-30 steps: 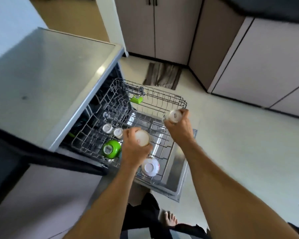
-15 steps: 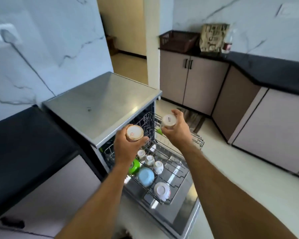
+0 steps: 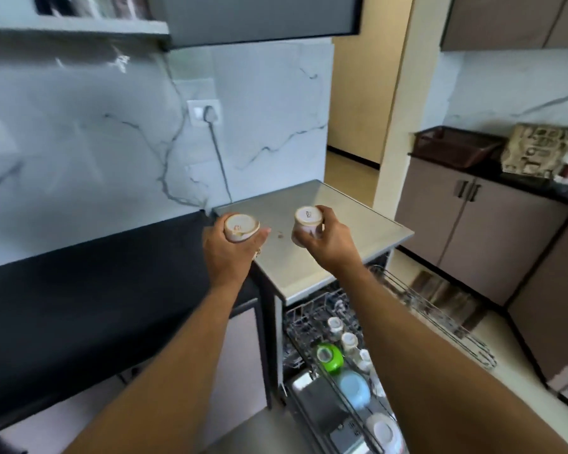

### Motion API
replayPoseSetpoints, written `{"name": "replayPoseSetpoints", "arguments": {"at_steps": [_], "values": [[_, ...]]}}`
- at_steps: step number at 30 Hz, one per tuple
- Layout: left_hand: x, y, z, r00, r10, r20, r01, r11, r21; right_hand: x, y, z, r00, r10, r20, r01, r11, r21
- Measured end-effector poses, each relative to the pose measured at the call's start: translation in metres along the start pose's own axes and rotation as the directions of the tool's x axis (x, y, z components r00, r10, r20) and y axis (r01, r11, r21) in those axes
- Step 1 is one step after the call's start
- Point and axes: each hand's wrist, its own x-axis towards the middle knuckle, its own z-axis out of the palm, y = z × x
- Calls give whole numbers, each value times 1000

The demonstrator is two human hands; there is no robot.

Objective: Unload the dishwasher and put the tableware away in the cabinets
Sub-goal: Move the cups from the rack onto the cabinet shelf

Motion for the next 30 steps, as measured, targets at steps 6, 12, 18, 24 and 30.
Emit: {"name": "replayPoseSetpoints", "arguments": {"at_steps": [6, 12, 18, 24, 30], "values": [[84, -2, -88, 995, 47, -91, -47, 999, 3, 50, -88, 82, 988, -141, 62, 136, 988, 68], [172, 24, -169, 973, 149, -176, -145, 989, 33, 106, -191, 124, 961, -276, -10, 275, 954, 121], [249, 71, -234, 937, 246, -248, -234, 969, 75, 156, -278, 147, 920, -377, -102, 389, 910, 145], [318, 109, -270, 898, 328, -293, -321, 944, 74, 214, -343, 157, 886, -441, -142, 460, 872, 165], [385, 141, -289, 887, 328, -324, -325, 943, 66, 280, -391, 158, 857, -488, -167, 510, 850, 131]]}}
